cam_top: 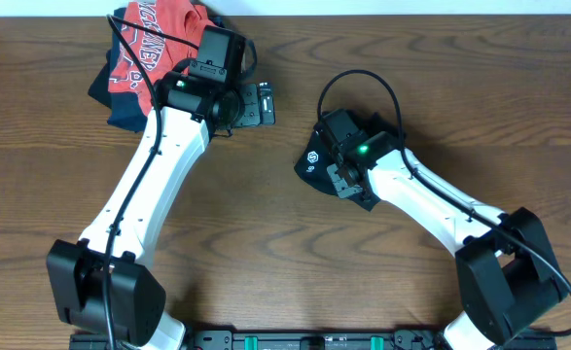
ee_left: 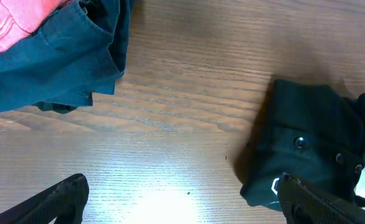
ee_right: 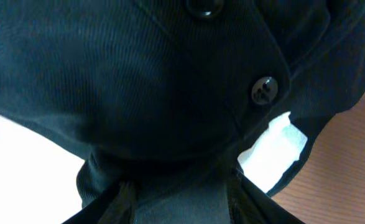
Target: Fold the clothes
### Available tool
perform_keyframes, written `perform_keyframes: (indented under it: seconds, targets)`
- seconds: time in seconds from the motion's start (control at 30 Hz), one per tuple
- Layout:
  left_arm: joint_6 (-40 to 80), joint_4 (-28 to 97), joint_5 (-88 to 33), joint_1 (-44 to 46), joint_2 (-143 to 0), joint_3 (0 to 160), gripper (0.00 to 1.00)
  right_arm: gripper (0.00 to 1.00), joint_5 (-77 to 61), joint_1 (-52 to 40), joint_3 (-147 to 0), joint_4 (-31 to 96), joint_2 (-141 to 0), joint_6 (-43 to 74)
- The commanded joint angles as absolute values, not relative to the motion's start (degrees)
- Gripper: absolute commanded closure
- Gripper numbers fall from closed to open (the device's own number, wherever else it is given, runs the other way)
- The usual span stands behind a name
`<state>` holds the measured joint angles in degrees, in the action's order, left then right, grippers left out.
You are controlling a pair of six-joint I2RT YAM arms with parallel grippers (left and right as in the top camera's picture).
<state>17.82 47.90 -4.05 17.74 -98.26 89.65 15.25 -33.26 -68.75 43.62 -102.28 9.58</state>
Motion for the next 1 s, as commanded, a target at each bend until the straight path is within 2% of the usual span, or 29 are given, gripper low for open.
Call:
perform_keyframes:
  seconds: [0.0,0.2,0.3,0.47,0.67,0.97]
  targets:
    - [18.1,48.5,-3.4,17.7,-98.8,89.3,0.02,0.59,16.2,-34.3,-67.8,42.9,-104.4,10.7]
    - [18.1,48.9,-3.4,17.7,-98.8,89.2,0.02,0.69,12.3,-34.3,-66.1,41.4,-107.5,10.6]
    - [18.1,48.8,-3.4,17.7,-98.8,89.2,0.02,0.69,11.3,-34.9,-66.1,41.2,-107.7,10.6]
    - [18.1,48.6,-3.4,17.7,-98.8,89.2,0.02,0.54,11.3,-35.9,-66.3,39.2,-107.6,9.8]
    - [18.1,48.8,-3.4,17.7,-98.8,89.2,0.02,0.45,9.5,-34.7,-72.0,40.8,-104.0,9.9]
    - [18.1,49.1,-3.4,18.0,-99.2,89.1,0.02,0.27,9.4,-23.7,-80.6,45.0,-90.1,13.4]
